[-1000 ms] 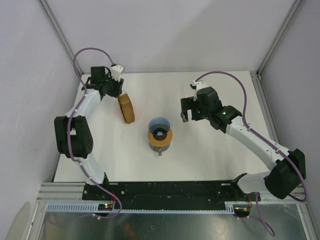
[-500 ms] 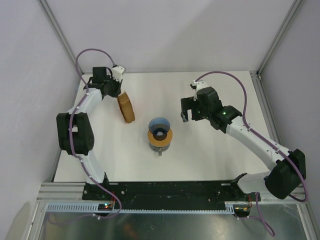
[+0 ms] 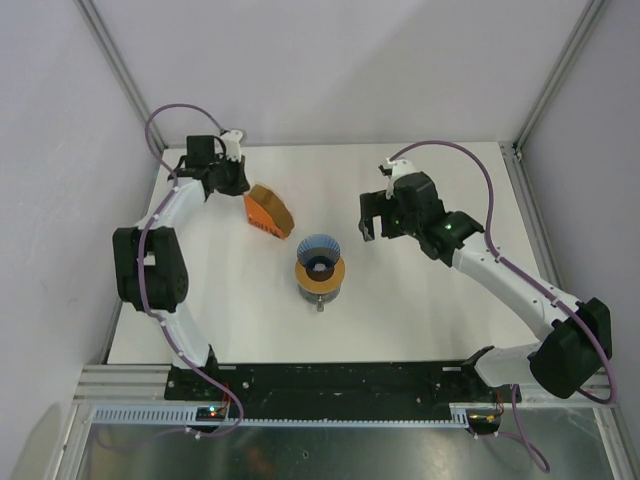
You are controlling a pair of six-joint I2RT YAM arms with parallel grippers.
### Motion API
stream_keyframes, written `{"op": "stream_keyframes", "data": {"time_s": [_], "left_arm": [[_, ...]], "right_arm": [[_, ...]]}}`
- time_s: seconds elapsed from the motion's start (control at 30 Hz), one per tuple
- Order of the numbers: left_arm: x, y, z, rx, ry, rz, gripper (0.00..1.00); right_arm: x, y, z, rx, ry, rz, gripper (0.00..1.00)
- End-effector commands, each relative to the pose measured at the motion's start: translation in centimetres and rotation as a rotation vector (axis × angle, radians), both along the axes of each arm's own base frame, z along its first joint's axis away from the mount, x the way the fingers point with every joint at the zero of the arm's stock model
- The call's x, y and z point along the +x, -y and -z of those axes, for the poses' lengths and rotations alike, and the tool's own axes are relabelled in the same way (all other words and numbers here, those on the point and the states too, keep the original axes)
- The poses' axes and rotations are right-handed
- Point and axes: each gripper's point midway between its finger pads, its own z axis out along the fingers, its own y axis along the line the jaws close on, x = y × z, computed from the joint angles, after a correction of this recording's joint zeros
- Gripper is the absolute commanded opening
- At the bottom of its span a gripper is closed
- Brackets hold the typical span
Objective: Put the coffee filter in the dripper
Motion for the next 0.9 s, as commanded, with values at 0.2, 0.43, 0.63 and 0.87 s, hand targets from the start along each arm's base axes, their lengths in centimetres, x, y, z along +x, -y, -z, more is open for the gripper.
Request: {"op": "stream_keyframes", "data": {"time_s": [0.2,0.43,0.63,0.87], "left_arm": [[-1.6,8.2,-7.4,-0.200,0.050,0.020,0.00],[-2.6,12.7,-10.4,-0.242,0.085,0.088,0.00],[-2.6,15.7,-14.5,-0.267,0.166,0.143,0.00],[-4.3,20.1,-19.0,-0.310,0.221,0.258,0.00]], "right_arm": [[0.0,-0.1,-5.7,0.093,0.173,-0.105,0.96],[-0.8,0.0,-7.8,0.115,0.233,-0.154,0.97],[-1.3,0.4,-8.9,0.122,0.264,-0.162,0.97],[-2.6,1.0,-9.1,0.047,0.302,-0.236,0.97]]}}
